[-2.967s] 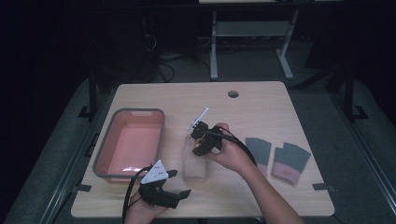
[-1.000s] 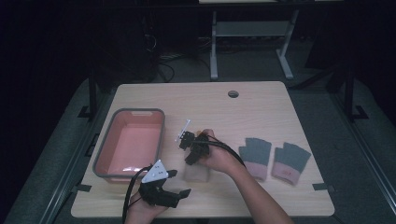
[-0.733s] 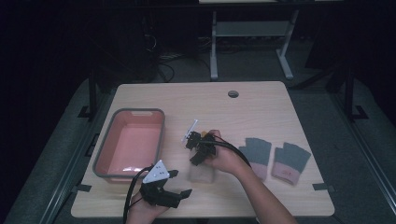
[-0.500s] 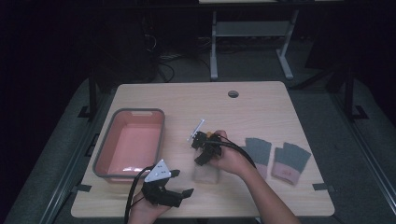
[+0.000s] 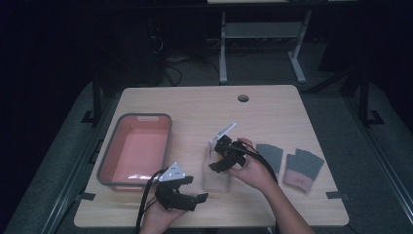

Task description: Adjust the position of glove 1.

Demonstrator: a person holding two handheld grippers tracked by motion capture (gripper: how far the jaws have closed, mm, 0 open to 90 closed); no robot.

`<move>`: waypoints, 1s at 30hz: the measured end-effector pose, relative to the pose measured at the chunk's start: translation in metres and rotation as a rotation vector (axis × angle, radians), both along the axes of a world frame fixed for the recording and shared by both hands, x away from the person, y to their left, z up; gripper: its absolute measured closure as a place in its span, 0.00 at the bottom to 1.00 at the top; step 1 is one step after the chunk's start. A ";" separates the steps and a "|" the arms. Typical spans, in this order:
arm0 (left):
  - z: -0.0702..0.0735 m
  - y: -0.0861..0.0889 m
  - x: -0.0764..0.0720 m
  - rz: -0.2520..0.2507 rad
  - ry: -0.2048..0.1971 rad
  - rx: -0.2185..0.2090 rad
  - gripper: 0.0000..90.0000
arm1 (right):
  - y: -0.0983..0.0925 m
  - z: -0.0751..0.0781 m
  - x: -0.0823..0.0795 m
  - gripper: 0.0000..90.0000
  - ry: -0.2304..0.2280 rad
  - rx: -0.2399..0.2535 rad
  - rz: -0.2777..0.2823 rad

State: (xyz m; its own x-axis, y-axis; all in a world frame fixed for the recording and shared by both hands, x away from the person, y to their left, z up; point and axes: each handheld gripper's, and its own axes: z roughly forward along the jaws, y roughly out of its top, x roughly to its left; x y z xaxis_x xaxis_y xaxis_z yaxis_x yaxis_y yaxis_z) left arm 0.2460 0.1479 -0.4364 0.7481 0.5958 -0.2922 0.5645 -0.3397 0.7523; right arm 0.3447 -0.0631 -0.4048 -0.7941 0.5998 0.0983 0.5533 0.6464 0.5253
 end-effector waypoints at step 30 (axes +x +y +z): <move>-0.019 -0.030 0.048 0.118 0.208 0.079 0.44 | -0.055 -0.039 -0.013 0.39 0.179 0.250 -0.288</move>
